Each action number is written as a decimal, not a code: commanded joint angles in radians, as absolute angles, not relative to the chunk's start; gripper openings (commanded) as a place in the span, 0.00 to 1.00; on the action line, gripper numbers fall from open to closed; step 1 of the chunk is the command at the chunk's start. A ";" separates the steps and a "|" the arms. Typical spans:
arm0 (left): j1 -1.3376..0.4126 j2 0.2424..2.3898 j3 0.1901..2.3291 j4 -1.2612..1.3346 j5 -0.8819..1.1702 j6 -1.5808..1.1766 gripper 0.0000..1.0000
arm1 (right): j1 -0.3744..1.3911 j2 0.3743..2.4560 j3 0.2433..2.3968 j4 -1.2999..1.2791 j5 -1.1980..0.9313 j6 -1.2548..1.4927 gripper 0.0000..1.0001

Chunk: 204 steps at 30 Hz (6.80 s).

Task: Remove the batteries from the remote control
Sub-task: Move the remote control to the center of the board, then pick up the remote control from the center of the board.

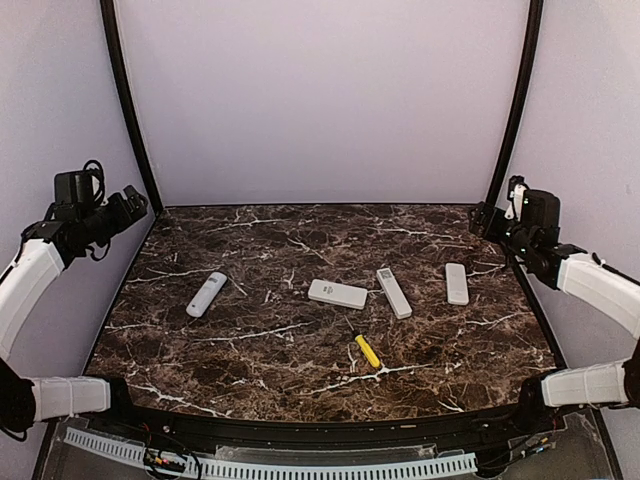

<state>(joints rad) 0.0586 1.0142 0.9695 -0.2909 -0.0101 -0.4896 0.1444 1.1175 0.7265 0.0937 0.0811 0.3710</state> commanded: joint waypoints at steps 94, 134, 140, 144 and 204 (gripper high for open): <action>-0.093 1.521 1.020 -0.491 0.477 -0.372 0.99 | 0.388 1.211 0.889 -0.026 -0.177 0.305 0.99; -0.167 1.888 1.177 -0.605 0.462 -0.221 0.88 | 0.532 1.272 0.924 0.004 -0.142 0.274 0.99; -0.271 1.828 1.108 -0.598 0.529 -0.264 0.87 | 0.551 1.309 0.958 0.004 -0.165 0.273 0.99; -0.344 1.770 1.067 -0.568 0.580 -0.312 0.87 | 0.592 1.339 0.975 0.003 -0.159 0.267 0.99; -0.158 1.360 0.993 -0.364 0.382 -0.359 0.93 | 1.133 2.206 1.529 -0.247 -0.016 -0.066 0.52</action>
<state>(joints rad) -0.1543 1.4036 0.9810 -0.3645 0.4049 -0.3637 1.1271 2.1792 1.5089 -0.2420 -0.0288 -0.0689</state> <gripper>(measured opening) 0.941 0.524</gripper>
